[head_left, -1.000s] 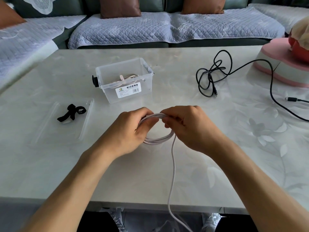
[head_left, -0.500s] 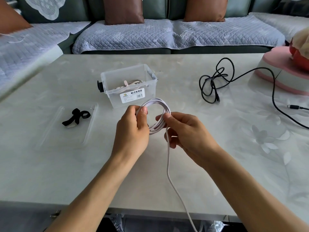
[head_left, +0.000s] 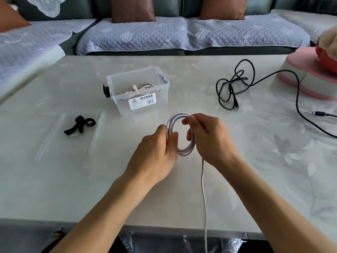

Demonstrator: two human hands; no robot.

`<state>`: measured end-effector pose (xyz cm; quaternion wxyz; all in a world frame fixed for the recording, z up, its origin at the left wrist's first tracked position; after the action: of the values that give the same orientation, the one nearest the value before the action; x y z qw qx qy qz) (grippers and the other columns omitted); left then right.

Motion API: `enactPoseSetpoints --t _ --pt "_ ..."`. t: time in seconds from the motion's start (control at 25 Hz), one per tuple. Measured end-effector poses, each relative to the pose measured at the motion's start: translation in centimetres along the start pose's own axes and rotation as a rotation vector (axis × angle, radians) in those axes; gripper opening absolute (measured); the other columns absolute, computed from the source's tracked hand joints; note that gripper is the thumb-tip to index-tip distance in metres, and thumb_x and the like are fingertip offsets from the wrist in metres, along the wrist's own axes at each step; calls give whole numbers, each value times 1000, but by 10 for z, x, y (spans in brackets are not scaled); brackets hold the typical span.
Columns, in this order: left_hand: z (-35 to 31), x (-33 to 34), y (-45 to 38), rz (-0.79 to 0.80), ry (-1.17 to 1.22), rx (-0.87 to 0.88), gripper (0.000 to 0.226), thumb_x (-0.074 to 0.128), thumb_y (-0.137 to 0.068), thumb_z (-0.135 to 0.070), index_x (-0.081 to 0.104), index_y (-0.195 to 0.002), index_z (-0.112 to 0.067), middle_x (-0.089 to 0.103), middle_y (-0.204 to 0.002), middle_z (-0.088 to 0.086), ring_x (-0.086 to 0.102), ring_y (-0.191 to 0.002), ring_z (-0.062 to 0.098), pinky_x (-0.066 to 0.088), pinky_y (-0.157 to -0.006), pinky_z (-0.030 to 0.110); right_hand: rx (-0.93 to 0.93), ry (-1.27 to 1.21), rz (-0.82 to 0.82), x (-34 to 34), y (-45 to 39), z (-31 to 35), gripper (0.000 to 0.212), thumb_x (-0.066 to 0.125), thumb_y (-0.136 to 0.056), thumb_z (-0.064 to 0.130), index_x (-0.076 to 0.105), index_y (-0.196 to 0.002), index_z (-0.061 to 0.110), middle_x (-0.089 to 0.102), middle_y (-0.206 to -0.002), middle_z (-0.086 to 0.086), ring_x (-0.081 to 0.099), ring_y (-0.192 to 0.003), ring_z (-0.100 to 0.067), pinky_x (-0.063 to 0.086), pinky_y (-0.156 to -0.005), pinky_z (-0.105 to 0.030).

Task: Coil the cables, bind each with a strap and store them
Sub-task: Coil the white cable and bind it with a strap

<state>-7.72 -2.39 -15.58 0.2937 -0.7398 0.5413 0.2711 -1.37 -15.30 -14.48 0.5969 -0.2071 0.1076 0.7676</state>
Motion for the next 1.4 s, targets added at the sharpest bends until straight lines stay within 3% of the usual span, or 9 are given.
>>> enactPoseSetpoints --t 0.08,0.24,0.48,0.64,0.84,1.0,1.16,1.32,1.4 --pt "1 -5 -3 33 100 -58 30 46 -98 -39 47 -81 -14 58 -57 6 57 -59 27 46 -62 41 -58 30 68 -2 -1 4 28 46 -101 22 68 -84 18 59 -59 7 47 -47 -4 35 -47 -13" --pt "-2 -15 -7 27 206 14 31 43 -99 -44 59 -97 -17 59 -61 -2 56 -52 12 48 -52 32 -144 37 205 4 4 12 41 49 -100 20 57 -61 28 56 -54 10 43 -44 -4 32 -46 -12" --pt "6 -22 -13 -214 220 -67 38 40 -103 -37 52 -85 -5 53 -59 2 55 -55 20 52 -62 47 -71 -30 226 12 8 3 32 53 -100 30 65 -78 11 61 -56 9 51 -47 -2 37 -51 -14" --pt "9 -21 -9 -351 355 -171 38 37 -104 -38 49 -81 -9 56 -62 4 60 -61 26 53 -60 47 -89 -109 235 23 14 3 29 45 -102 27 65 -96 6 69 -79 -3 65 -66 -10 53 -62 -33" --pt "6 -17 -6 -248 456 -179 38 40 -103 -34 47 -76 -9 59 -55 14 56 -44 24 46 -48 39 -61 -188 126 15 8 4 25 43 -103 17 68 -101 13 55 -68 -5 54 -55 -13 51 -58 -30" --pt "9 -25 -8 -170 276 -53 18 53 -95 -38 59 -93 -21 61 -62 -3 57 -57 16 45 -58 32 -321 151 100 6 5 7 22 48 -100 16 62 -85 9 50 -63 -11 42 -58 -25 37 -55 -34" --pt "9 -31 -10 -64 194 70 26 52 -98 -41 67 -93 -21 59 -60 -13 62 -55 6 48 -56 25 -439 254 123 3 6 12 20 50 -99 14 60 -82 13 45 -58 1 38 -59 -21 30 -52 -25" --pt "14 -35 -12 -44 189 49 31 46 -101 -36 67 -84 -21 56 -54 -1 59 -45 9 47 -51 26 -349 198 170 2 5 10 20 52 -99 22 66 -87 16 51 -59 2 41 -57 -15 32 -51 -21" --pt "13 -33 -11 -73 178 52 32 43 -102 -34 66 -84 -20 56 -55 0 58 -45 9 45 -51 21 -227 104 187 3 3 5 23 55 -98 28 67 -84 16 60 -65 -4 49 -57 -18 42 -56 -29"
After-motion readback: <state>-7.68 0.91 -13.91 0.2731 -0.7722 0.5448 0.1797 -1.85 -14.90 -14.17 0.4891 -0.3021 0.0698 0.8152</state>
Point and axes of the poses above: each hand's wrist, its own y-axis away from the middle knuckle, its own x-axis out of the palm, z = x × y, the point moved 4 cm from there along -y, towards the middle knuckle
